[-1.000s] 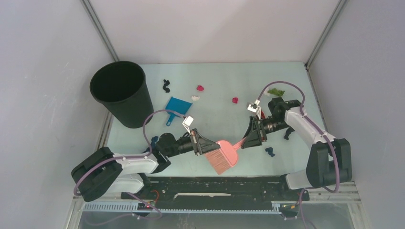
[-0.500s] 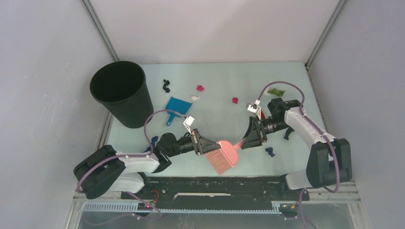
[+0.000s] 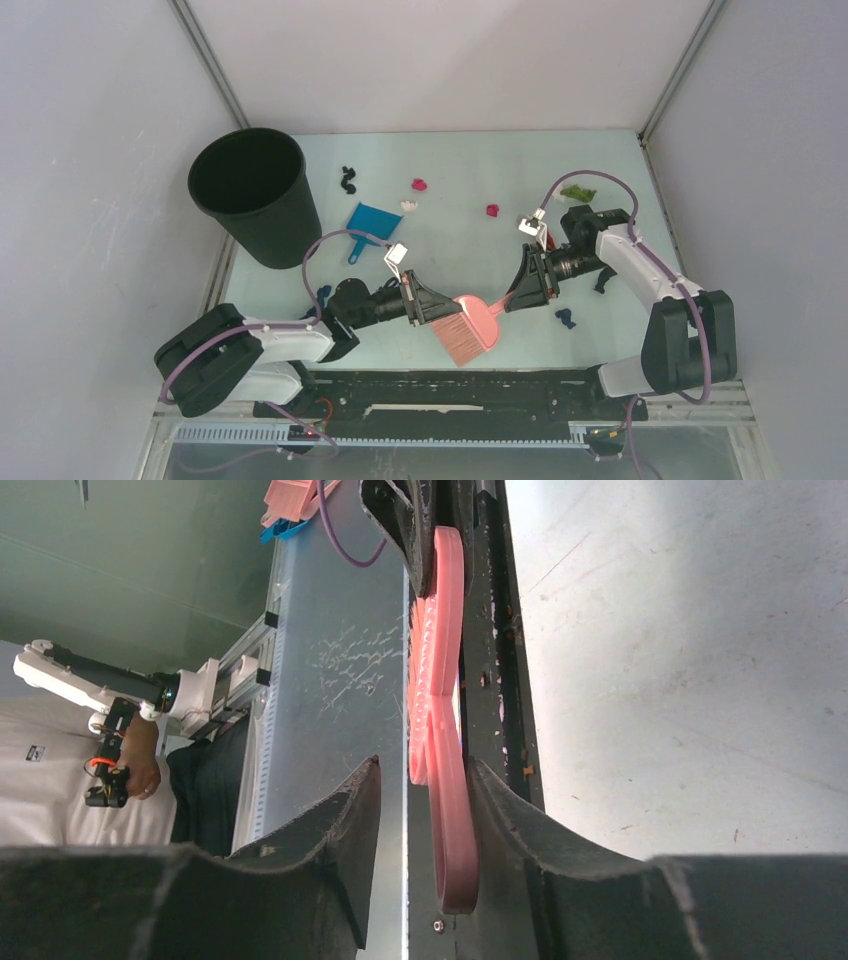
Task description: Sweep away the paper scraps from the table
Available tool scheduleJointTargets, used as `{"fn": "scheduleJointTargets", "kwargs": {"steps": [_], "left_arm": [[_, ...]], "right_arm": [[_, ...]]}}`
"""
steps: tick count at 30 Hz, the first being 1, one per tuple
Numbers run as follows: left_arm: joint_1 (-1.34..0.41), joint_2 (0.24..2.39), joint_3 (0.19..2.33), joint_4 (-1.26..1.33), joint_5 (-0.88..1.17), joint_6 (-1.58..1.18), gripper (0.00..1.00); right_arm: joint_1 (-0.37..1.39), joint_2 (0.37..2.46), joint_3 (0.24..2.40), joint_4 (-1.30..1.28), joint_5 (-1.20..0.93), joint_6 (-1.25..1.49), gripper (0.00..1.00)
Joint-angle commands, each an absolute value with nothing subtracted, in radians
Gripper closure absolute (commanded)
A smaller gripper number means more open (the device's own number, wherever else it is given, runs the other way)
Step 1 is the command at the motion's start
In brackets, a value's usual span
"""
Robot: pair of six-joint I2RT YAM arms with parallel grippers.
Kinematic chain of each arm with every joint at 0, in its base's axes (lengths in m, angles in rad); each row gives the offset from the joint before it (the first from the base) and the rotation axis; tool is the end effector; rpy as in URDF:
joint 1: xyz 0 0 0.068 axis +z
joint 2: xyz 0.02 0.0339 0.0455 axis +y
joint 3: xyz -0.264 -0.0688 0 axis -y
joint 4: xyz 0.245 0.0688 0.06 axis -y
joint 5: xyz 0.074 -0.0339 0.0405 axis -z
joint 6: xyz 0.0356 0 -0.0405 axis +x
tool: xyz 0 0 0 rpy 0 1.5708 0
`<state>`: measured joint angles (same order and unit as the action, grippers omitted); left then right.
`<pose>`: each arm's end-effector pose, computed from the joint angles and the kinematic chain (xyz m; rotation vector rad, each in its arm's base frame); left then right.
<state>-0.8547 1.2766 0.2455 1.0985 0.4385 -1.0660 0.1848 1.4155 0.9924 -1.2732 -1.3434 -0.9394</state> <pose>0.1375 -0.1810 0.1940 0.2344 1.8157 -1.7885 0.2069 0.0740 0.2471 -1.0814 1.9233 1.6798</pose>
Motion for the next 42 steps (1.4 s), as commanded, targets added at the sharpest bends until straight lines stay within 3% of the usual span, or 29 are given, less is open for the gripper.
{"fn": "scheduleJointTargets", "kwargs": {"steps": [1,8,19,22,23,25,28,31,35,39,42], "left_arm": [[-0.858,1.282,0.286,1.155,0.451,-1.076,1.00],[-0.858,1.300,0.292,1.174,0.470,-1.092,1.00],[-0.858,1.310,0.284,1.197,0.459,-1.099,1.00],[-0.858,1.310,0.284,1.195,0.455,-1.097,1.00],[-0.858,1.308,0.283,1.191,0.452,-1.092,0.93],[-0.858,1.294,0.295,1.144,0.457,-1.080,0.64],[-0.858,1.216,0.348,0.912,0.471,-1.007,0.40],[-0.865,1.043,0.473,0.364,0.335,-0.777,0.32],[-0.879,0.913,0.704,-0.294,-0.099,-0.528,0.21],[-0.878,0.932,0.850,-0.606,-0.427,-0.393,0.17],[-0.767,1.021,0.892,-0.732,-0.467,-0.325,0.13]], "right_arm": [[0.182,1.402,1.031,-1.272,-1.372,-0.936,0.55],[0.180,1.402,1.030,-1.268,-1.372,-0.930,0.57],[0.181,1.408,1.031,-1.268,-1.364,-0.931,0.70],[0.182,1.409,1.031,-1.265,-1.362,-0.933,0.82],[0.183,1.410,1.031,-1.263,-1.359,-0.933,0.89],[0.181,1.410,1.030,-1.260,-1.352,-0.927,1.00],[0.157,1.402,1.032,-1.247,-1.348,-0.911,1.00],[0.109,1.387,1.030,-1.210,-1.326,-0.863,1.00],[0.027,1.350,1.009,-1.030,-1.174,-0.659,1.00],[0.011,1.283,0.955,-0.886,-1.021,-0.525,1.00],[0.013,1.261,0.949,-0.812,-0.948,-0.432,1.00]]}}
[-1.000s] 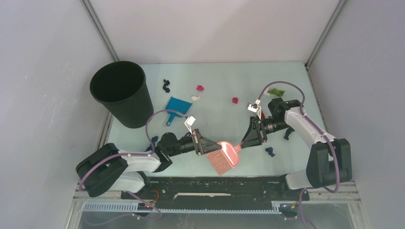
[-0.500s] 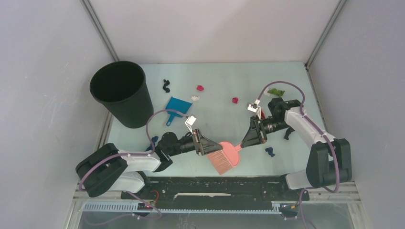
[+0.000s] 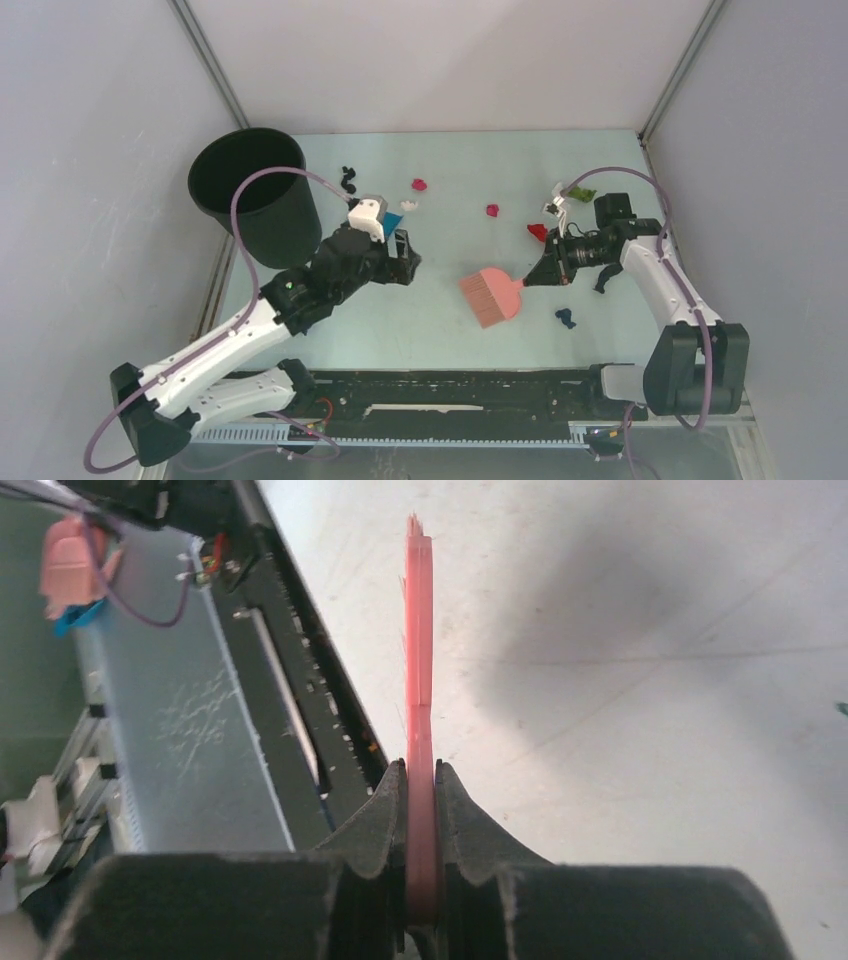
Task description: Sweep away the paper scraps from the table
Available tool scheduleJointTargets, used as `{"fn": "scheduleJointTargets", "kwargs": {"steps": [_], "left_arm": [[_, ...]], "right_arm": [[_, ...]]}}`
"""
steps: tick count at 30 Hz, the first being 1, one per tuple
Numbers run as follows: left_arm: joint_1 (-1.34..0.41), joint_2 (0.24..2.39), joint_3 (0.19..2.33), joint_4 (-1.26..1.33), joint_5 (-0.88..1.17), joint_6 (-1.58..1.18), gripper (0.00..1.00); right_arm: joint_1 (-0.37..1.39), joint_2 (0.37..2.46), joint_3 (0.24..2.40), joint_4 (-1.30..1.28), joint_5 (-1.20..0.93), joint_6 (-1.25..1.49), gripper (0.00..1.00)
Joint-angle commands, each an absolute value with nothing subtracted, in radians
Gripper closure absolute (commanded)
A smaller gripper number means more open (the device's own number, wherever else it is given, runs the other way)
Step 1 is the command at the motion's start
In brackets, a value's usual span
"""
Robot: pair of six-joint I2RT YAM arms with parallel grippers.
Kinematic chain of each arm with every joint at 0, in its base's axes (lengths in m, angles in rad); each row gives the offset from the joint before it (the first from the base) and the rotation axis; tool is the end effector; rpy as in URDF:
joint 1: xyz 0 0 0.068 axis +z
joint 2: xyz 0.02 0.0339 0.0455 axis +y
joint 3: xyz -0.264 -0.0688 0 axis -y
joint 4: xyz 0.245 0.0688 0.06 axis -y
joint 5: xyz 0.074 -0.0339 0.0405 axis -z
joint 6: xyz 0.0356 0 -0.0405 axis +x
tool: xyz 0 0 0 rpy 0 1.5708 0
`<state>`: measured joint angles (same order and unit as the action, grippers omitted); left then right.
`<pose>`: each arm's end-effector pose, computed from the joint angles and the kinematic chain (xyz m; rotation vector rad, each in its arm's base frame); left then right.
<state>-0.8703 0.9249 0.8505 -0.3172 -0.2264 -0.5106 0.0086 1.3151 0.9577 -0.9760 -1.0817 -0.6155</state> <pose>0.1417 -0.1557 0.3245 0.2091 2.0047 -0.6801 0.2248 0.0334 0.2512 -0.8697 2.1552 1.2460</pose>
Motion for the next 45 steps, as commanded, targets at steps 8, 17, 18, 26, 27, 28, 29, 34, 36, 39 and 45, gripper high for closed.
{"fn": "scheduleJointTargets", "kwargs": {"steps": [8,17,18,26,27,28,29,34,36,39,45], "left_arm": [[-0.441,1.156,0.873,-0.647,-0.193,-0.232,0.18],[-0.419,1.400,1.048,-0.718,-0.255,-0.209,0.24],[-0.419,1.436,1.068,-0.725,-0.246,-0.195,0.26],[-0.331,1.591,1.134,-0.706,-0.165,-0.143,0.35],[-0.320,1.593,1.131,-0.697,-0.144,-0.144,0.36],[-0.311,1.594,1.122,-0.683,-0.123,-0.143,0.37],[-0.304,1.596,1.115,-0.668,-0.101,-0.143,0.37],[-0.255,1.659,1.095,-0.602,-0.011,-0.136,0.44],[-0.236,1.653,1.079,-0.563,0.032,-0.135,0.46],[-0.212,1.630,1.053,-0.525,0.036,-0.136,0.47],[-0.204,1.666,1.046,-0.517,0.039,-0.131,0.50]], "right_arm": [[0.008,1.178,0.908,-0.710,-0.820,-0.371,1.00],[0.023,1.195,0.909,-0.706,-0.855,-0.369,1.00],[0.029,1.196,0.909,-0.705,-0.851,-0.370,1.00],[0.089,1.205,0.909,-0.706,-0.813,-0.383,1.00],[0.094,1.210,0.909,-0.705,-0.812,-0.382,1.00],[0.096,1.214,0.909,-0.704,-0.815,-0.382,1.00],[0.098,1.218,0.908,-0.707,-0.816,-0.383,1.00],[0.106,1.229,0.910,-0.706,-0.809,-0.381,1.00],[0.107,1.230,0.908,-0.704,-0.810,-0.377,1.00],[0.107,1.241,0.910,-0.710,-0.822,-0.378,1.00],[0.112,1.241,0.910,-0.711,-0.823,-0.382,1.00]]}}
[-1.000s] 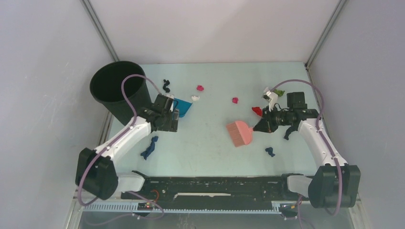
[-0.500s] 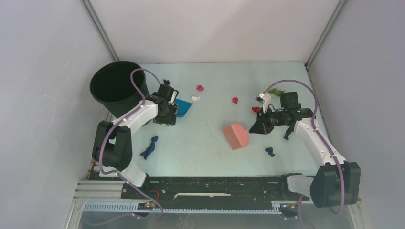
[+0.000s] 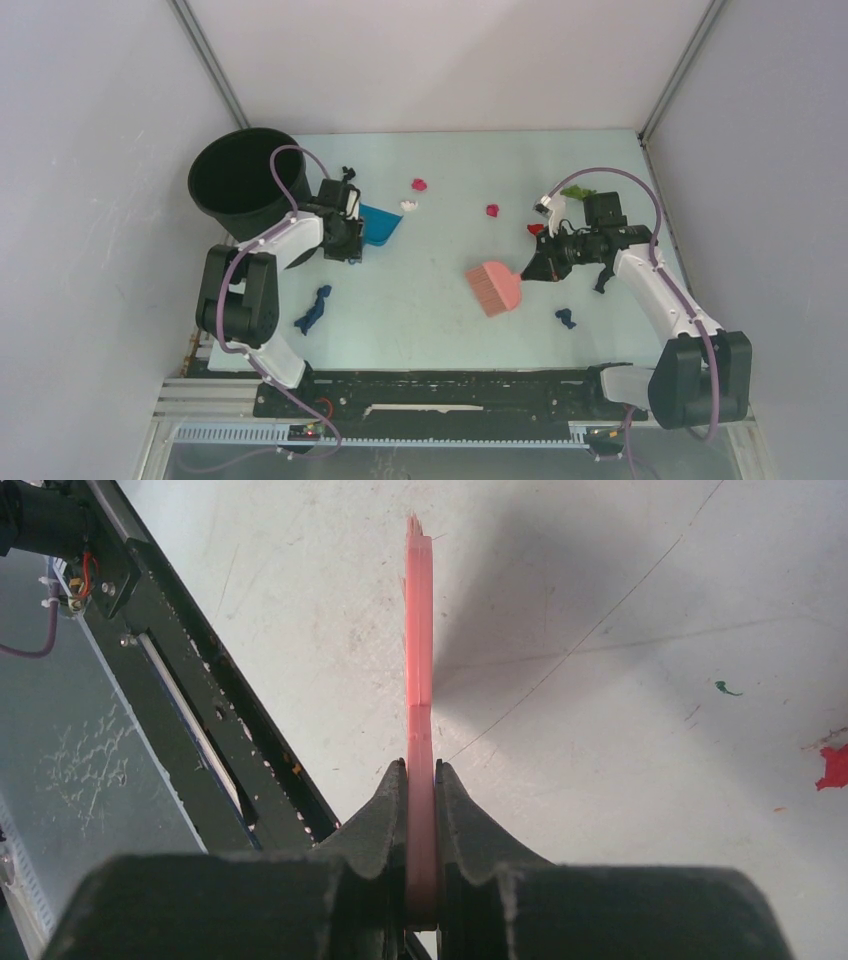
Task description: Sweep away the paper scraps from the table
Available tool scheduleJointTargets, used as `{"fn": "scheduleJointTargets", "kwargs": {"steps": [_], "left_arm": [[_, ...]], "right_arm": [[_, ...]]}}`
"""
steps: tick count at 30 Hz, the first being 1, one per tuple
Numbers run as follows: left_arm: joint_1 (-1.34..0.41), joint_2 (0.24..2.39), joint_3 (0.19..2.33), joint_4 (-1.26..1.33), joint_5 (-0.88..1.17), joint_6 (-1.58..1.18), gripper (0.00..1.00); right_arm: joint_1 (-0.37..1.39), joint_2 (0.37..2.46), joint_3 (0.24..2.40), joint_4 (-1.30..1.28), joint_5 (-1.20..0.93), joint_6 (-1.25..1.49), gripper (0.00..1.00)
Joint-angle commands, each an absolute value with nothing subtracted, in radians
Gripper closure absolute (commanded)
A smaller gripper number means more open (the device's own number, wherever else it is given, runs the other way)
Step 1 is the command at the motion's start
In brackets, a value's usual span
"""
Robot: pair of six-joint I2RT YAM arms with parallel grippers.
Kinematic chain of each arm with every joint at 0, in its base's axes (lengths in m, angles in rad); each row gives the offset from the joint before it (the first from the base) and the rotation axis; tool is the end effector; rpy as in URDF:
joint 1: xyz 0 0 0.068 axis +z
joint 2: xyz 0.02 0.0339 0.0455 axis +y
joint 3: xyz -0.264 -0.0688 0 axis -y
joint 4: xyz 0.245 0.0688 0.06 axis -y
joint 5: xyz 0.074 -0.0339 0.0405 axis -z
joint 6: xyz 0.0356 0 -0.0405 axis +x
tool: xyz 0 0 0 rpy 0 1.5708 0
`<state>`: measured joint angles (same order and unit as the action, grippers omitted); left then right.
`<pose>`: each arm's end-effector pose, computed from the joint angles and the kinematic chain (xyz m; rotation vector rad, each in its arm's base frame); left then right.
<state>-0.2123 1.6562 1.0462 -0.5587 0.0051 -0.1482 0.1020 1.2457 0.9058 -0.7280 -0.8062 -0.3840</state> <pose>0.3134 -0.0677 0.1845 0.0894 2.7435 -0.1072 0.2304 0.0494 0.2521 -0.8288 2.2557 0.9224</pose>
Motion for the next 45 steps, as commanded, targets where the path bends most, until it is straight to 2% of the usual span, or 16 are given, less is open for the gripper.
{"fn": "scheduleJointTargets", "kwargs": {"steps": [1,6,11,16,21,26,31,38,45], "left_arm": [[-0.203,1.673,1.048,-0.517,0.050,-0.130,0.53],[-0.206,1.679,1.036,-0.498,0.086,-0.136,0.66],[-0.237,1.646,1.031,-0.505,0.041,-0.129,0.74],[-0.380,1.556,1.031,-0.588,-0.137,-0.119,0.82],[-0.611,1.377,0.981,-0.683,-0.259,-0.233,0.85],[-0.787,1.160,0.858,-0.679,-0.189,-0.381,0.86],[-0.960,1.045,0.761,-0.680,-0.192,-0.479,0.85],[-1.161,1.071,0.677,-0.555,-0.178,-0.473,0.84],[-1.251,1.245,0.646,-0.352,-0.205,-0.431,0.81]], "right_arm": [[0.113,1.241,0.910,-0.712,-0.824,-0.383,1.00],[0.112,1.226,0.910,-0.719,-0.824,-0.395,1.00],[0.090,1.204,0.909,-0.730,-0.864,-0.398,1.00],[0.049,1.184,0.909,-0.734,-0.886,-0.402,1.00],[0.017,1.143,0.908,-0.733,-0.906,-0.411,1.00],[0.008,1.147,0.907,-0.715,-0.854,-0.397,1.00],[-0.032,1.158,0.908,-0.692,-0.804,-0.377,1.00],[-0.042,1.167,0.908,-0.672,-0.706,-0.368,1.00],[-0.061,1.148,0.908,-0.683,-0.759,-0.375,1.00]]}}
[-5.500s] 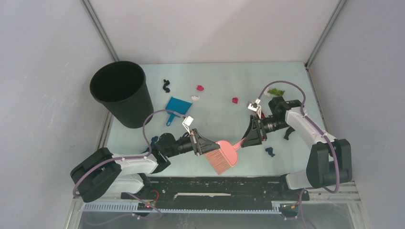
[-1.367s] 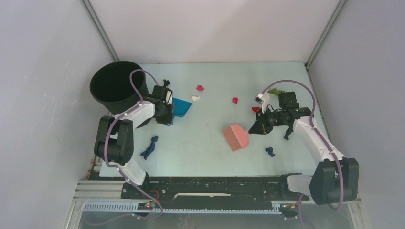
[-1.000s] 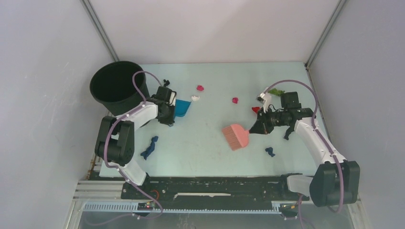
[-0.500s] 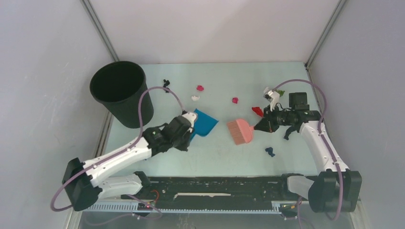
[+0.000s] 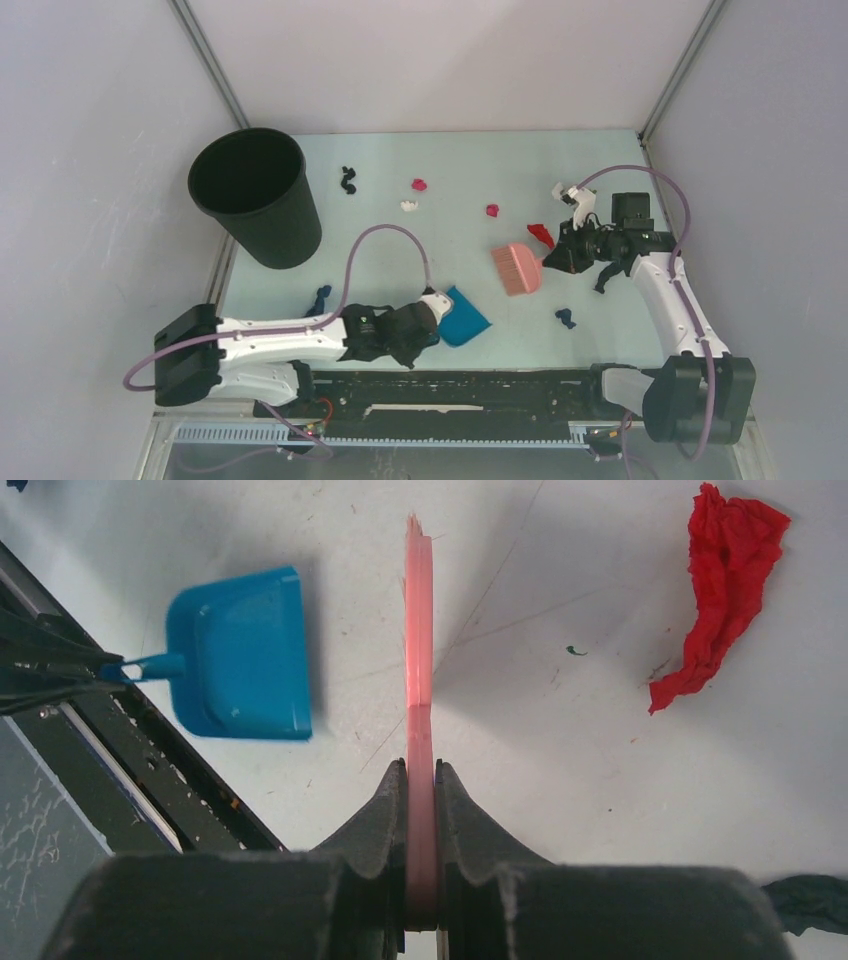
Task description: Sweep away the paper scraps from the table
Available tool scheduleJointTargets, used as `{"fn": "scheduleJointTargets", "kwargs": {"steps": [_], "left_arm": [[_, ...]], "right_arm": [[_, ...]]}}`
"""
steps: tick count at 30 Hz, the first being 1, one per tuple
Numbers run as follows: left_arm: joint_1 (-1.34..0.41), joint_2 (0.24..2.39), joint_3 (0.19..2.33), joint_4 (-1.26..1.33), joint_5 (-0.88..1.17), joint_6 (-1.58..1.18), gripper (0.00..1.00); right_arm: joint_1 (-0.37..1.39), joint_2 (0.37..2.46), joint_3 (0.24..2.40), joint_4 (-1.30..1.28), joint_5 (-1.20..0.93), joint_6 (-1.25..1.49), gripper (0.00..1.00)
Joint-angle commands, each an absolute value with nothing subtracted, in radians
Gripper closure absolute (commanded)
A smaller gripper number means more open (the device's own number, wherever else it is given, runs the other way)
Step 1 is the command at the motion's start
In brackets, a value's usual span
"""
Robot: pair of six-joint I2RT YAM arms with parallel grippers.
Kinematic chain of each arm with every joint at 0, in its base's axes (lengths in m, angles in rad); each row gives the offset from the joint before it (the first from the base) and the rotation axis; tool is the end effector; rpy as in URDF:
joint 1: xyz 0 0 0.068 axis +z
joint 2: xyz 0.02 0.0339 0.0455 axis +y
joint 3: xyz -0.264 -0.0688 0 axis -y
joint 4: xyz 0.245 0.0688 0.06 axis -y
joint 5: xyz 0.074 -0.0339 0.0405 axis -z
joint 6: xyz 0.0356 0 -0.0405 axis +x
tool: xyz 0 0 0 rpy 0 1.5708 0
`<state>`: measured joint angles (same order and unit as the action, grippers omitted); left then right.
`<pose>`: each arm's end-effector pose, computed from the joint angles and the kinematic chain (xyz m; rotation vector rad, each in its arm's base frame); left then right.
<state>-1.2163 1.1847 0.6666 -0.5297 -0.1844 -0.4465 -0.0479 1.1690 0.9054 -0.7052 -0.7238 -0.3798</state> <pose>0.0816 -0.2018 0.1944 0.9285 2.4655 -0.3567 0.2268 0.0127 0.2676 -0.6526 2.2448 0.7060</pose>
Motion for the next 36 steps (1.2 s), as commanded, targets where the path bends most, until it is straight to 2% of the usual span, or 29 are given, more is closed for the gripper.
{"fn": "scheduleJointTargets", "kwargs": {"steps": [1,4,5,9,27,36], "left_arm": [[-1.256,1.260,0.634,-0.320,-0.205,-0.431,0.80],[-1.296,1.264,0.604,-0.241,-0.240,-0.414,0.55],[-1.314,1.256,0.592,-0.216,-0.258,-0.405,0.51],[-1.350,1.207,0.545,-0.139,-0.311,-0.394,0.45],[-1.361,1.308,0.543,-0.112,-0.334,-0.411,0.60],[-1.368,1.163,0.597,-0.219,-0.345,-0.415,0.71]], "right_arm": [[-0.063,1.142,0.908,-0.686,-0.767,-0.376,1.00],[-0.076,1.141,0.908,-0.690,-0.785,-0.376,1.00],[-0.080,1.143,0.907,-0.691,-0.791,-0.376,1.00],[-0.083,1.157,0.908,-0.692,-0.806,-0.380,1.00],[-0.083,1.176,0.909,-0.704,-0.814,-0.394,1.00],[-0.083,1.168,0.909,-0.705,-0.821,-0.396,1.00]]}}
